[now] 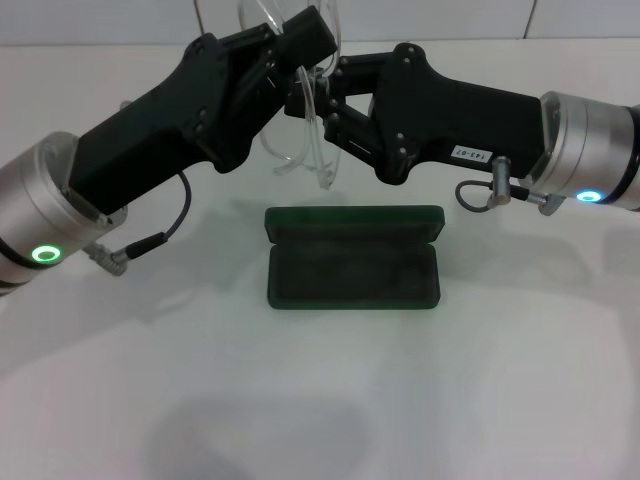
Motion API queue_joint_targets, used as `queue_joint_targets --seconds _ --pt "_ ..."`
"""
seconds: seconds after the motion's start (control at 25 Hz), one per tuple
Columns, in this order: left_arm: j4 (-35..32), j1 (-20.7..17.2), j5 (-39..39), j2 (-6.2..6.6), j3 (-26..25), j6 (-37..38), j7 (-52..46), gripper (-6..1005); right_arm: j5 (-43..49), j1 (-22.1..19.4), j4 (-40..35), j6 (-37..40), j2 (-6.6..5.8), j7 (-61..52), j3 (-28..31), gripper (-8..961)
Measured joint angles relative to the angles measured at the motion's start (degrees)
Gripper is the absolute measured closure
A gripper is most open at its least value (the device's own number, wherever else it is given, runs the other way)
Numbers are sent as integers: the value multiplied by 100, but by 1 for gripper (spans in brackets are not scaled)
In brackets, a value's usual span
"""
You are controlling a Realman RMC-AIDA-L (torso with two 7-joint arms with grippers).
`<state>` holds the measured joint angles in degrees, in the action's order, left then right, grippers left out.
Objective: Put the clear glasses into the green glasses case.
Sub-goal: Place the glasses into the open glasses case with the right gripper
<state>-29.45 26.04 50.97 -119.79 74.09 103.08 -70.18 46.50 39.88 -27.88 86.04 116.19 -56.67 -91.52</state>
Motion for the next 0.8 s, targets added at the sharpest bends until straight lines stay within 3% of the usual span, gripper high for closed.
queue_joint_targets --seconds 0.8 --pt "1 -7 41 5 0 29 5 964 -356 -106 -27 -44 0 119 32 840"
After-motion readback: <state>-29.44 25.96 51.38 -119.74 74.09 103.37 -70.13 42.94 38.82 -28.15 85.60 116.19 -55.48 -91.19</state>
